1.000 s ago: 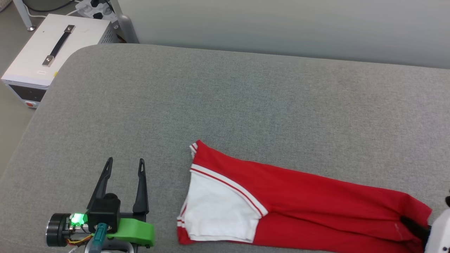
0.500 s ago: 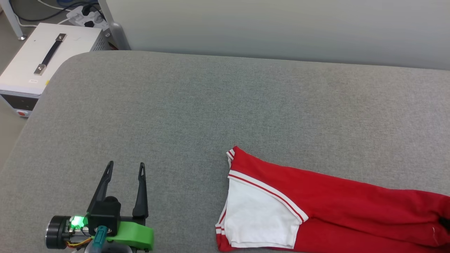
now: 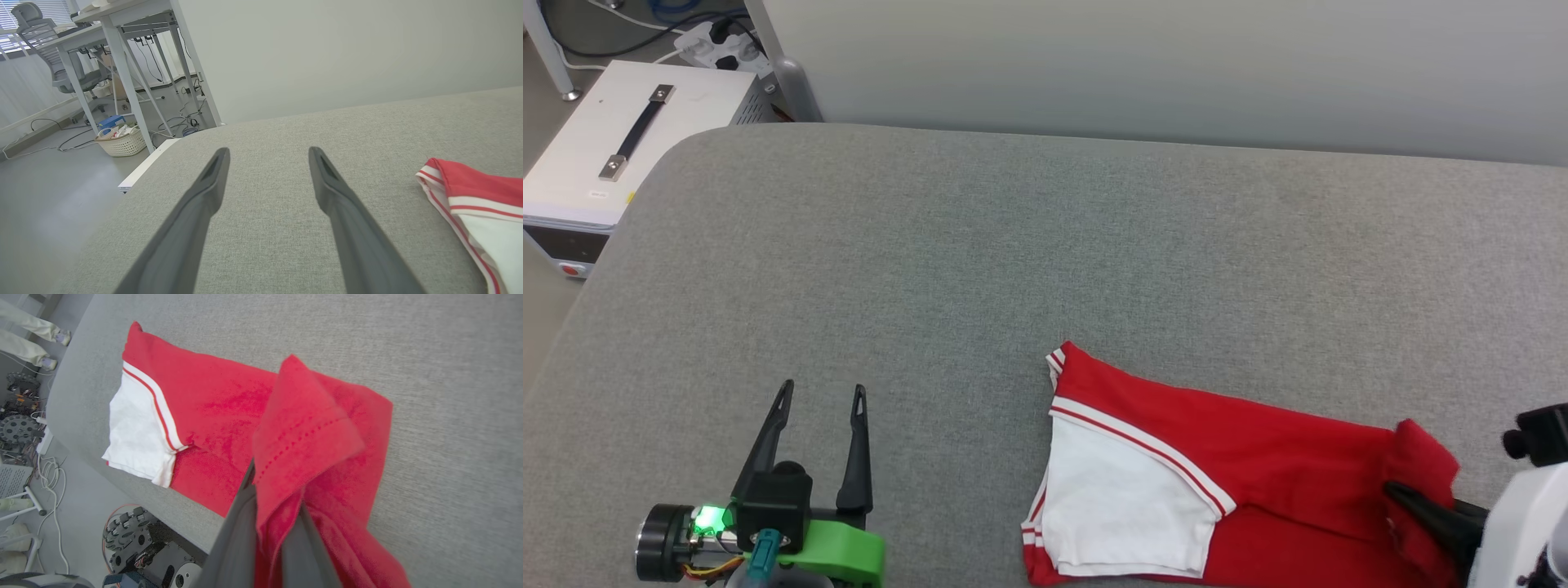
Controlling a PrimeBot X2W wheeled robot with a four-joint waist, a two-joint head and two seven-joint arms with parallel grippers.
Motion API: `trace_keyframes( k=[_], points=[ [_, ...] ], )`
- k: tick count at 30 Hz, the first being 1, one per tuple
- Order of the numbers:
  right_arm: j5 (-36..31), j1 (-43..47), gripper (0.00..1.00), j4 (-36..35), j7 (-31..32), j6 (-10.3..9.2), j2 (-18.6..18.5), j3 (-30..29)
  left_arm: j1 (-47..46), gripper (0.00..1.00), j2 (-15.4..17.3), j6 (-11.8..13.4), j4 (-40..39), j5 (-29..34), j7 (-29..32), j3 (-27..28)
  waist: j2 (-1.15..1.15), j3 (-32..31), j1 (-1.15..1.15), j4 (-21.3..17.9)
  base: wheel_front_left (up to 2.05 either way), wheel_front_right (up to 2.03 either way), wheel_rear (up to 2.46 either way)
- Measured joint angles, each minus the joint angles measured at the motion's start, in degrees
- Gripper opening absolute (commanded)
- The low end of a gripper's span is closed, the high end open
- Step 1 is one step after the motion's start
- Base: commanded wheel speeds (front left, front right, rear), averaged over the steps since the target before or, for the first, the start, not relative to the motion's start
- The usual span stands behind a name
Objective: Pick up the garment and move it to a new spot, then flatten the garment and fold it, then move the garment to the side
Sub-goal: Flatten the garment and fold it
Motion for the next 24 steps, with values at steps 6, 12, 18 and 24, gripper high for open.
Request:
trace_keyframes(
  k=[6,12,18,24],
  points=[
    [-3.09,-5.27,0.00,-3.23,3.12,0.00,4.13,6.00,-0.13,1.00,-0.31,-0.44,0.63,0.29,0.01,-1.10,0.00,0.32,0.00,0.90,0.00,0.00,0.00],
    [-5.81,-11.65,0.00,-2.79,5.13,0.00,7.67,12.11,-0.30,1.00,-0.60,-0.45,0.91,0.44,0.01,-2.20,0.00,0.86,0.00,2.08,0.00,0.00,0.00],
    [-9.03,-18.29,0.00,1.05,4.92,0.00,11.37,18.60,-1.11,1.00,-0.90,-0.43,1.32,0.45,0.00,-3.02,0.00,1.67,0.00,3.17,0.00,0.00,0.00],
    [-11.83,-25.30,0.00,7.89,3.00,0.00,14.85,24.64,-2.64,1.00,-1.40,-0.42,1.52,0.51,0.01,-4.26,0.00,2.86,0.00,4.22,0.00,0.00,0.00]
  ],
)
